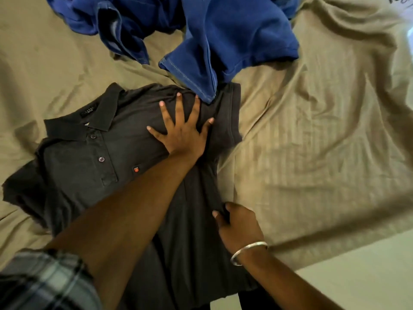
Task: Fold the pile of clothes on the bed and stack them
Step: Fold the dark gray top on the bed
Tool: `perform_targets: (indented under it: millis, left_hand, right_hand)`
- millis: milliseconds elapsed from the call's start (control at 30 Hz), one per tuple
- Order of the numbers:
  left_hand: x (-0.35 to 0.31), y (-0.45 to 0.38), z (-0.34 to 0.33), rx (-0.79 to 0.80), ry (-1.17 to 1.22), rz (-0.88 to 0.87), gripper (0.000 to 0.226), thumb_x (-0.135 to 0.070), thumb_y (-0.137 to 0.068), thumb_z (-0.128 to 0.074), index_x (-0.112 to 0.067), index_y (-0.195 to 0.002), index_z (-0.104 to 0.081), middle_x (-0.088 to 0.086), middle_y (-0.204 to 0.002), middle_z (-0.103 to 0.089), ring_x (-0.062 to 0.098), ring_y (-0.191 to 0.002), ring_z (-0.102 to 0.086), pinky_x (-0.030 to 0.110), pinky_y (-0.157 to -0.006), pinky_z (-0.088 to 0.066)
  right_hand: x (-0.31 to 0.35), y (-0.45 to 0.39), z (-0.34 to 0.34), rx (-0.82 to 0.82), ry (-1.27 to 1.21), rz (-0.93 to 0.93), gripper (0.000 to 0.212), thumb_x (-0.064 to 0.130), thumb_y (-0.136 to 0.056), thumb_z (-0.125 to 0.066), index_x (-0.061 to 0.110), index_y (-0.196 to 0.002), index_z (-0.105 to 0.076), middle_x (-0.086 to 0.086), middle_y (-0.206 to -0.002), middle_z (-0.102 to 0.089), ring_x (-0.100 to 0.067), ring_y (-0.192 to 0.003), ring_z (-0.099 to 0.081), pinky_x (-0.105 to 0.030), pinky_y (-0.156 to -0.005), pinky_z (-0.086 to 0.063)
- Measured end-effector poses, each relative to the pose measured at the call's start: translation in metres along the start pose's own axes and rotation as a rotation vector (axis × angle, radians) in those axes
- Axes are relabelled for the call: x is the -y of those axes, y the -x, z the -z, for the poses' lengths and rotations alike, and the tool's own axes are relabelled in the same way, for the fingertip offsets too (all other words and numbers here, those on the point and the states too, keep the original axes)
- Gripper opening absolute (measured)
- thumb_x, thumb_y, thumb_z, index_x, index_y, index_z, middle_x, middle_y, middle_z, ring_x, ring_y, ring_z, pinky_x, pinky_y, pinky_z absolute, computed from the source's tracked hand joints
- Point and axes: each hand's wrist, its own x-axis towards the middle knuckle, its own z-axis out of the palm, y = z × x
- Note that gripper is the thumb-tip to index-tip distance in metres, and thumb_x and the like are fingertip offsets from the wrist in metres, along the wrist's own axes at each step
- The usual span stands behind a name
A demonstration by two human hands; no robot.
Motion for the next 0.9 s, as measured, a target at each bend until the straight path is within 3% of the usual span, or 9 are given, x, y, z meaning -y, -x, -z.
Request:
perform_targets:
  millis: [100, 200, 267, 333, 400, 500, 667, 767, 900]
  left_hand:
    - [0.002, -0.001, 0.0, 0.006, 0.016, -0.022, 0.067, -0.077, -0.091, -0.017, -0.053, -0.149, 0.004, -0.011, -0.164, 0.012, 0.033, -0.149, 0.019, 0.079, -0.101, 0.004]
    - [0.01, 0.007, 0.006, -0.02, 0.149, -0.079, 0.059, -0.064, -0.098, -0.023, -0.048, -0.153, -0.008, -0.007, -0.165, -0.001, 0.029, -0.151, 0.01, 0.076, -0.106, 0.001]
    - [0.019, 0.036, 0.012, -0.167, 0.321, -0.114, 0.05, -0.049, -0.103, -0.033, -0.036, -0.151, -0.032, 0.003, -0.159, -0.027, 0.027, -0.149, -0.018, 0.067, -0.11, -0.017]
    - [0.029, 0.082, 0.011, -0.328, 0.373, -0.144, 0.039, -0.038, -0.102, -0.041, -0.025, -0.136, -0.054, 0.007, -0.139, -0.051, 0.026, -0.128, -0.045, 0.049, -0.098, -0.037]
    - [0.041, 0.129, 0.003, -0.306, 0.359, -0.226, 0.031, -0.034, -0.1, -0.044, -0.026, -0.123, -0.062, 0.002, -0.124, -0.059, 0.024, -0.111, -0.053, 0.041, -0.087, -0.039]
    - [0.059, 0.178, -0.012, -0.144, 0.363, -0.297, 0.031, -0.031, -0.098, -0.046, -0.03, -0.123, -0.064, -0.002, -0.12, -0.06, 0.023, -0.106, -0.057, 0.039, -0.083, -0.042]
    - [0.056, 0.186, -0.012, 0.045, 0.315, -0.317, 0.043, -0.029, -0.1, -0.05, -0.048, -0.138, -0.048, -0.005, -0.135, -0.049, 0.021, -0.12, -0.05, 0.047, -0.089, -0.046]
    - [0.045, 0.166, -0.004, 0.066, 0.131, -0.43, 0.042, -0.03, -0.096, -0.058, -0.049, -0.133, -0.053, -0.001, -0.141, -0.044, 0.026, -0.122, -0.045, 0.05, -0.089, -0.043]
    - [0.039, 0.142, 0.007, -0.002, 0.085, -0.708, 0.022, -0.023, -0.084, -0.064, -0.03, -0.104, -0.071, 0.001, -0.131, -0.056, 0.026, -0.12, -0.045, 0.049, -0.084, -0.043]
  right_hand:
    - [-0.01, 0.019, -0.01, -0.208, -0.298, 0.01, 0.031, 0.041, -0.099, -0.045, 0.015, -0.105, -0.061, -0.007, -0.083, -0.07, -0.027, -0.078, -0.066, -0.033, -0.068, -0.05]
    - [-0.017, 0.03, -0.013, -0.337, -0.327, 0.03, 0.031, 0.044, -0.098, -0.042, 0.017, -0.098, -0.058, -0.004, -0.072, -0.065, -0.024, -0.066, -0.063, -0.033, -0.059, -0.047]
    - [-0.027, 0.033, -0.014, -0.413, -0.214, 0.065, 0.026, 0.036, -0.102, -0.043, 0.018, -0.097, -0.061, -0.004, -0.072, -0.065, -0.026, -0.064, -0.062, -0.031, -0.056, -0.042]
    - [-0.032, 0.035, -0.012, -0.496, -0.149, 0.121, 0.027, 0.031, -0.102, -0.044, 0.019, -0.101, -0.068, -0.002, -0.082, -0.067, -0.024, -0.072, -0.062, -0.03, -0.06, -0.044]
    - [-0.033, 0.039, -0.01, -0.576, -0.12, 0.178, 0.028, 0.03, -0.099, -0.047, 0.016, -0.102, -0.072, -0.002, -0.09, -0.064, -0.023, -0.078, -0.061, -0.03, -0.066, -0.048]
    - [-0.026, 0.051, -0.009, -0.55, -0.19, 0.187, 0.026, 0.027, -0.099, -0.05, 0.013, -0.101, -0.071, -0.002, -0.087, -0.067, -0.02, -0.078, -0.062, -0.025, -0.069, -0.046]
    - [-0.034, 0.066, -0.007, -0.218, -0.191, -0.003, 0.024, 0.024, -0.081, -0.076, 0.018, -0.1, -0.064, 0.003, -0.081, -0.07, -0.017, -0.074, -0.065, -0.028, -0.068, -0.051]
    - [-0.039, 0.08, -0.01, -0.343, -0.17, -0.006, 0.006, 0.012, -0.086, -0.07, 0.013, -0.091, -0.068, -0.003, -0.072, -0.069, -0.023, -0.065, -0.064, -0.033, -0.061, -0.05]
    - [-0.038, 0.096, -0.013, -0.443, -0.371, -0.022, 0.005, 0.015, -0.097, -0.057, 0.014, -0.094, -0.06, 0.01, -0.065, -0.057, -0.014, -0.058, -0.053, -0.027, -0.056, -0.037]
